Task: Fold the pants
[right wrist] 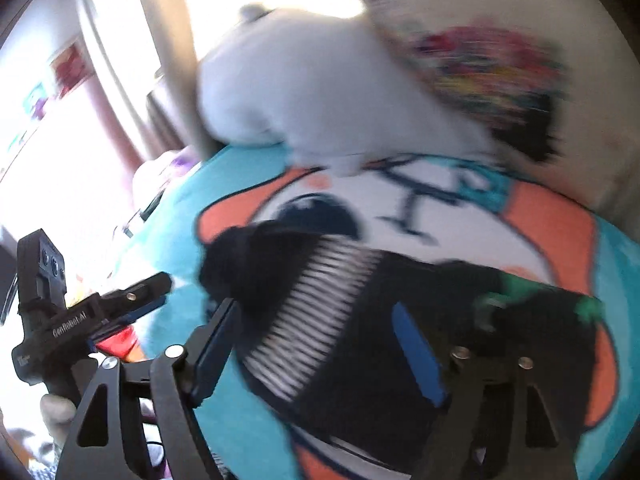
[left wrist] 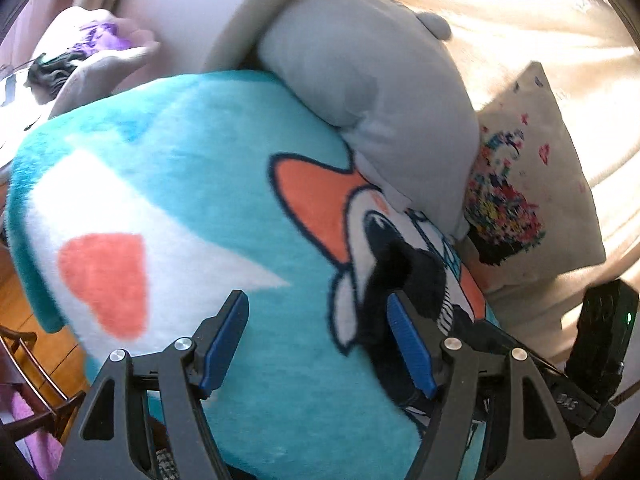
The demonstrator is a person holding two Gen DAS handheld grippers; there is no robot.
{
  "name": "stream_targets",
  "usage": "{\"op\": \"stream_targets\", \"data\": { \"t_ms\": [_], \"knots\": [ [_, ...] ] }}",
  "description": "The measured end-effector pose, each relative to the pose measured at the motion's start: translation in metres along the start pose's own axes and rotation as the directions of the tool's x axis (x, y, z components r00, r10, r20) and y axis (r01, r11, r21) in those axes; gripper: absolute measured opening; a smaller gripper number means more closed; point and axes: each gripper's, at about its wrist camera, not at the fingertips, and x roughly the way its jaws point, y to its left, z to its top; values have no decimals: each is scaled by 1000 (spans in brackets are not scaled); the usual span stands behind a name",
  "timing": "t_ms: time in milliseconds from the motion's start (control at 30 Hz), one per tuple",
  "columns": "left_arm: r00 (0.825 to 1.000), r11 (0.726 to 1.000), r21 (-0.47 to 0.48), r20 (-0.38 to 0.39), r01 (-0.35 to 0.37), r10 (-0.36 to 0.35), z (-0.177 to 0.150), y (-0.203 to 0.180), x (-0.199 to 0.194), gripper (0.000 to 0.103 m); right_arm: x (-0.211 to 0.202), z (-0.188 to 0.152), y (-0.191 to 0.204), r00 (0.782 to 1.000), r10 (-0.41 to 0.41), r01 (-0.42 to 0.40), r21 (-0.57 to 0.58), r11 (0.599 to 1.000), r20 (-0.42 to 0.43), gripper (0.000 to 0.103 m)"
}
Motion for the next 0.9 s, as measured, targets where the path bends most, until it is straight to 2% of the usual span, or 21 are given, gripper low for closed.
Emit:
{"op": "stream_targets", "data": {
  "t_ms": [100, 200, 267, 333, 367, 400, 433, 500, 567, 700, 900],
  "knots": [
    [1000, 1000, -24, 15, -11, 12, 1, 12, -9, 71, 34, 9, 32, 996, -65, 59, -87, 994, -57, 85],
    [1000, 999, -36, 20, -20, 21, 2, 21, -16, 71, 68, 10, 54, 981, -160, 139, -170, 976, -113, 89],
    [1000, 999, -39, 21, -20, 21, 2, 23, -18, 71, 84, 6, 59, 965, -238, 211, -209, 955, -114, 90],
    [1000, 999, -33, 20, -19, 20, 1, 24, -20, 71, 89, 0, 59, 959, -266, 241, -213, 947, -96, 90],
    [1000, 999, -26, 20, -23, 24, 1, 22, -20, 71, 86, -1, 58, 961, -263, 243, -200, 949, -83, 88],
    [999, 999, -20, 20, -28, 28, 0, 20, -19, 71, 82, -2, 55, 960, -270, 253, -185, 950, -72, 73],
    [999, 999, -14, 19, -29, 29, -1, 18, -18, 71, 77, -1, 53, 961, -268, 254, -170, 952, -66, 65],
    [1000, 1000, -5, 11, -21, 21, -3, 12, -16, 71, 66, 0, 40, 969, -240, 233, -118, 965, -56, 46],
    [1000, 1000, 3, 3, -16, 16, -6, 6, -14, 71, 53, 2, 27, 980, -195, 192, -59, 980, -46, 42],
    [999, 999, 34, -26, 26, -25, -12, -16, -8, 71, 31, 0, 8, 996, -87, 87, 32, 996, -1, 41],
    [991, 986, 129, -89, 107, -95, -31, -58, 14, 71, 8, 1, -25, 996, 77, -85, 190, 978, 48, 41]
  ]
}}
